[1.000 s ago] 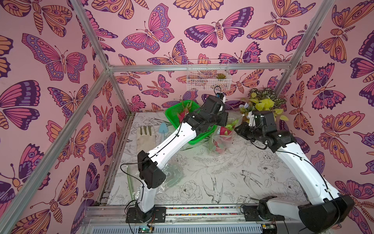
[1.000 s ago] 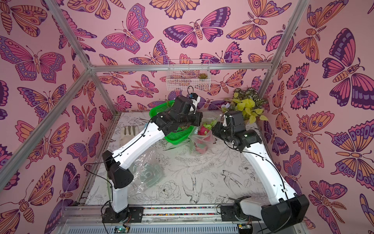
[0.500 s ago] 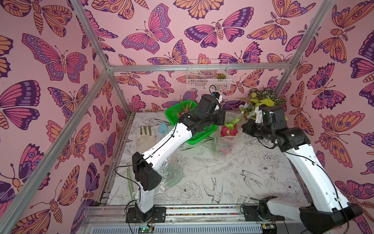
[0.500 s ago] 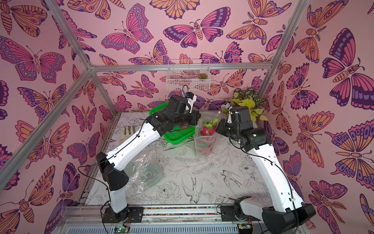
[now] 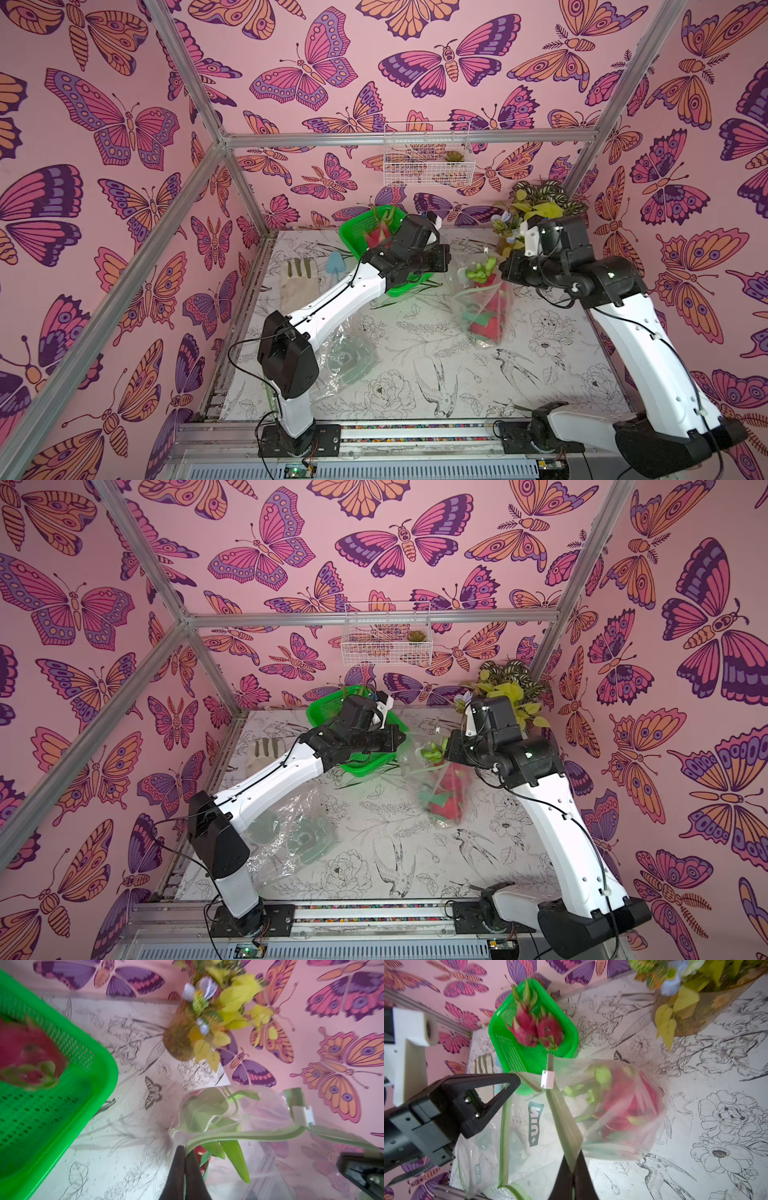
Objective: Open the zip-top bag and take out the dragon fruit
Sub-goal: Open the zipper of the food storage bag at the center of the board, then pick up the dragon fruit from the zipper food storage bag.
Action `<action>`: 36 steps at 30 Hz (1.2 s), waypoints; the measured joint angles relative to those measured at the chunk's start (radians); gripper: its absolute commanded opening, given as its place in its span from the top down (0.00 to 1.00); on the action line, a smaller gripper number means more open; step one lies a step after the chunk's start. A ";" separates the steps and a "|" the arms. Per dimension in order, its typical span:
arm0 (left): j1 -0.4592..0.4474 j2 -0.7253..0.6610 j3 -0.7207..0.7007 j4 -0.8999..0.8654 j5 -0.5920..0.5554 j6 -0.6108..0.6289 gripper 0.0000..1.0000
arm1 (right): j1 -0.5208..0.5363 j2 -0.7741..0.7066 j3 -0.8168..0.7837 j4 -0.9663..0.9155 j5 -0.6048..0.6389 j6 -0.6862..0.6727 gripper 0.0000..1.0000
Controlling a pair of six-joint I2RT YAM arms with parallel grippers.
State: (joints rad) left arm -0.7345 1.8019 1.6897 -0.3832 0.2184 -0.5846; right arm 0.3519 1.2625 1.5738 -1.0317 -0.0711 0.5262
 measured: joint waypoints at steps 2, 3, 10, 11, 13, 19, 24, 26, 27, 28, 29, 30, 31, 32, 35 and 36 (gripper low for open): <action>0.018 0.000 -0.050 0.001 0.019 -0.008 0.96 | 0.026 0.031 -0.032 0.026 0.000 -0.003 1.00; 0.026 0.000 -0.068 0.001 0.026 -0.011 0.92 | 0.034 0.040 -0.041 0.035 0.000 -0.003 1.00; 0.056 -0.012 -0.109 -0.015 0.011 0.040 0.64 | 0.105 0.106 -0.058 0.126 0.000 -0.002 1.00; 0.056 -0.022 -0.109 -0.021 0.003 0.058 0.62 | 0.114 0.113 -0.058 0.135 0.002 -0.002 1.00; 0.053 -0.054 -0.109 -0.039 -0.019 0.098 0.61 | 0.126 0.121 -0.058 0.150 0.005 -0.001 1.00; 0.026 -0.195 -0.117 -0.058 -0.105 0.192 0.59 | 0.146 0.128 -0.057 0.183 0.021 0.004 1.00; 0.014 -0.235 -0.152 -0.015 -0.064 0.199 0.61 | 0.158 0.128 -0.055 0.199 0.027 0.005 1.00; 0.014 -0.221 -0.170 -0.005 -0.029 0.196 0.61 | 0.161 0.128 -0.055 0.204 0.027 0.005 1.00; 0.014 -0.208 -0.172 -0.004 -0.011 0.190 0.62 | 0.162 0.128 -0.055 0.206 0.027 0.005 1.00; 0.014 -0.192 -0.172 0.002 0.005 0.185 0.62 | 0.164 0.128 -0.055 0.207 0.027 0.005 1.00; 0.014 -0.177 -0.172 0.010 0.018 0.181 0.62 | 0.165 0.128 -0.055 0.208 0.027 0.005 1.00; 0.014 -0.160 -0.173 0.017 0.030 0.176 0.62 | 0.166 0.128 -0.055 0.209 0.028 0.005 1.00; 0.014 -0.146 -0.173 0.023 0.038 0.174 0.62 | 0.168 0.128 -0.055 0.211 0.029 0.005 1.00; 0.014 -0.134 -0.174 0.024 0.045 0.171 0.62 | 0.169 0.128 -0.055 0.212 0.029 0.005 1.00; 0.014 -0.104 -0.176 0.032 0.058 0.159 0.61 | 0.169 0.128 -0.055 0.214 0.029 0.005 1.00; 0.014 -0.096 -0.176 0.037 0.060 0.157 0.61 | 0.170 0.128 -0.055 0.214 0.029 0.004 1.00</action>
State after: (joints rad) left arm -0.7204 1.7058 1.5139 -0.3462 0.2787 -0.4274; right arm 0.5217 1.3903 1.5185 -0.8181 -0.0418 0.5304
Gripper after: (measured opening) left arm 0.385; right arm 0.058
